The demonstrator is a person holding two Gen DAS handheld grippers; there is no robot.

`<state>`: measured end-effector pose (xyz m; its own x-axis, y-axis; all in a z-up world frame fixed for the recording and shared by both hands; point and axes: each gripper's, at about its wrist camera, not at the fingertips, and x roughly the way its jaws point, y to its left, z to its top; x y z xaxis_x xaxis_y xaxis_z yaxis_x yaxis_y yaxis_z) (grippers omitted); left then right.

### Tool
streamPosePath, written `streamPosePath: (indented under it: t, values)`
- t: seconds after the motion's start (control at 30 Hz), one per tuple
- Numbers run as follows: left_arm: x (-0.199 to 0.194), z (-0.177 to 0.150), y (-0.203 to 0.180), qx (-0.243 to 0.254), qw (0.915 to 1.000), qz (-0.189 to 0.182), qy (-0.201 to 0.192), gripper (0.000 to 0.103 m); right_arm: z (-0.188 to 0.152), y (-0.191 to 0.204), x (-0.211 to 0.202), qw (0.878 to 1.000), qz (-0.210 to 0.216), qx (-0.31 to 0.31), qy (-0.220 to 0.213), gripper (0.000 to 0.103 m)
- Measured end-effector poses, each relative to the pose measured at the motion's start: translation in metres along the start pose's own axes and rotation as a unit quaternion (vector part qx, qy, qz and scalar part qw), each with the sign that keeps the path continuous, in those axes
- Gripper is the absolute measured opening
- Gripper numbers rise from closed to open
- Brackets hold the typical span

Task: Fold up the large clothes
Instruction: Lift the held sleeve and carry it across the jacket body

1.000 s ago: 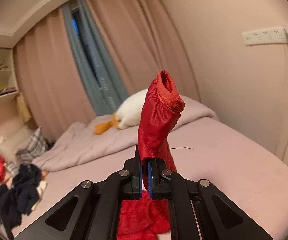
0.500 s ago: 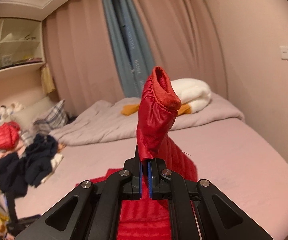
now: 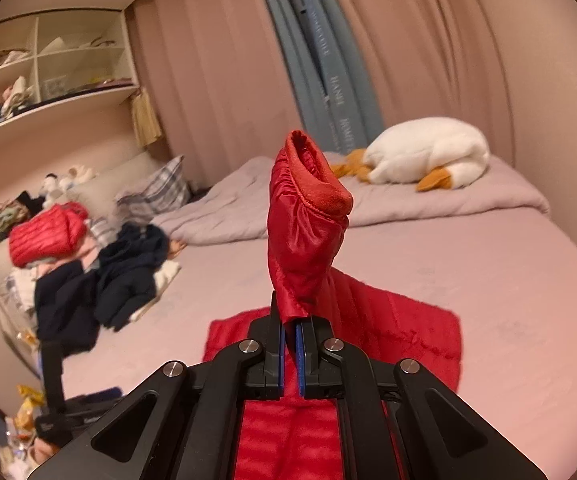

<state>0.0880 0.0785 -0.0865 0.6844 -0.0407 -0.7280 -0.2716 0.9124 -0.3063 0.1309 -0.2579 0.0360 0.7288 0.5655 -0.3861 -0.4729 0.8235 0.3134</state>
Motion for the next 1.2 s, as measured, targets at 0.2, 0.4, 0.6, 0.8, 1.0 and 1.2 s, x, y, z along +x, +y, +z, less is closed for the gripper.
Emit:
streamPosePath:
  t: [0.2, 0.4, 0.6, 0.8, 1.0, 1.2]
  values:
    - [0.002, -0.001, 0.005, -0.002, 1.0000, 0.004, 0.004, 0.099, -0.015, 0.013, 0.015, 0.999, 0.033, 0.004, 0.034, 0.006]
    - [0.004, -0.002, 0.010, -0.004, 0.9999, 0.007, 0.008, 0.099, -0.035, 0.025, 0.034, 0.995, 0.060, 0.004, 0.081, 0.006]
    - [0.007, -0.003, 0.014, -0.008, 0.9998, 0.012, 0.012, 0.099, -0.057, 0.036, 0.054, 0.988, 0.081, 0.007, 0.131, 0.006]
    - [0.009, -0.005, 0.020, -0.012, 0.9996, 0.021, 0.013, 0.099, -0.076, 0.045, 0.069, 0.981, 0.092, 0.006, 0.173, 0.006]
    - [0.015, -0.007, 0.026, -0.018, 0.9993, 0.026, 0.020, 0.099, -0.101, 0.058, 0.092, 0.972, 0.078, -0.010, 0.221, 0.006]
    - [0.021, -0.010, 0.030, -0.017, 0.9989, 0.031, 0.030, 0.099, -0.127, 0.063, 0.118, 0.960, 0.061, -0.014, 0.274, 0.006]
